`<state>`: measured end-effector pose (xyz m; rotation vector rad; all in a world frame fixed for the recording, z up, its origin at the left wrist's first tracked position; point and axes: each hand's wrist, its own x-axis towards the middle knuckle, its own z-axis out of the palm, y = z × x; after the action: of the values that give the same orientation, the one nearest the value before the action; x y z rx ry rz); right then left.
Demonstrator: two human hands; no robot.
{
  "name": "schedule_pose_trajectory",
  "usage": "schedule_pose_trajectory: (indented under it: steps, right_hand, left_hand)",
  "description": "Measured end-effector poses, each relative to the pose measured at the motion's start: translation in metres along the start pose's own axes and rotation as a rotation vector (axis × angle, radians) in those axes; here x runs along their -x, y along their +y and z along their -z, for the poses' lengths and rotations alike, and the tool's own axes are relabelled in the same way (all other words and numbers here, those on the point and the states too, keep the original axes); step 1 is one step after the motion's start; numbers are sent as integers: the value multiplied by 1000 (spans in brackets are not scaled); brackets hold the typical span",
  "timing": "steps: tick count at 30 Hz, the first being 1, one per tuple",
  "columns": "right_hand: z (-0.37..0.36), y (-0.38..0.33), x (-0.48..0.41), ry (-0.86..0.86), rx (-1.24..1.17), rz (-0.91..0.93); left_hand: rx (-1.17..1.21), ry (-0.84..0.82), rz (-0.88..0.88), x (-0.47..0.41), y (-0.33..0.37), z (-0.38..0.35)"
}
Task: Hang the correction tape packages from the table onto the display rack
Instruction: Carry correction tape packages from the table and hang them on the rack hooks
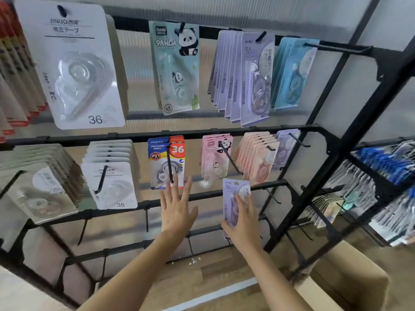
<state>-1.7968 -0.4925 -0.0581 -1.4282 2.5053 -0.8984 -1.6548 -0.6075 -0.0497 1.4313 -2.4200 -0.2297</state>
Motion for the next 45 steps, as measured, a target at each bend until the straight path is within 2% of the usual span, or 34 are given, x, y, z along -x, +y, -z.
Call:
schedule_pose_trajectory:
  steps: [5,9,12,15,17,22,25,32,45]
  right_hand:
    - [15,26,8,52,-39,-28]
    - [35,54,7,74,-68,-36]
    - [55,79,1,87,-65,-47]
    - [76,100,-9,120,-68,-27]
    - [89,112,-18,149,-74,6]
    - [119,142,-46,227,-149,116]
    - [129,154,-63,277,-164,168]
    - [137,171,-98,295,-115,258]
    - [129,184,-148,186,16,286]
  left_hand:
    - [194,63,-165,12,43,4]
    - [412,237,-248,-1,90,33]
    - [438,315,-294,-11,126,53]
    - [360,388,-317,-23,157,62]
    - [265,377,-275,-34,172,63]
    - [6,261,13,-55,188,51]
    - [-94,268,55,-54,190,46]
    - [-167,248,147,-51,194,48]
    - [-272,311,193,-53,197,39]
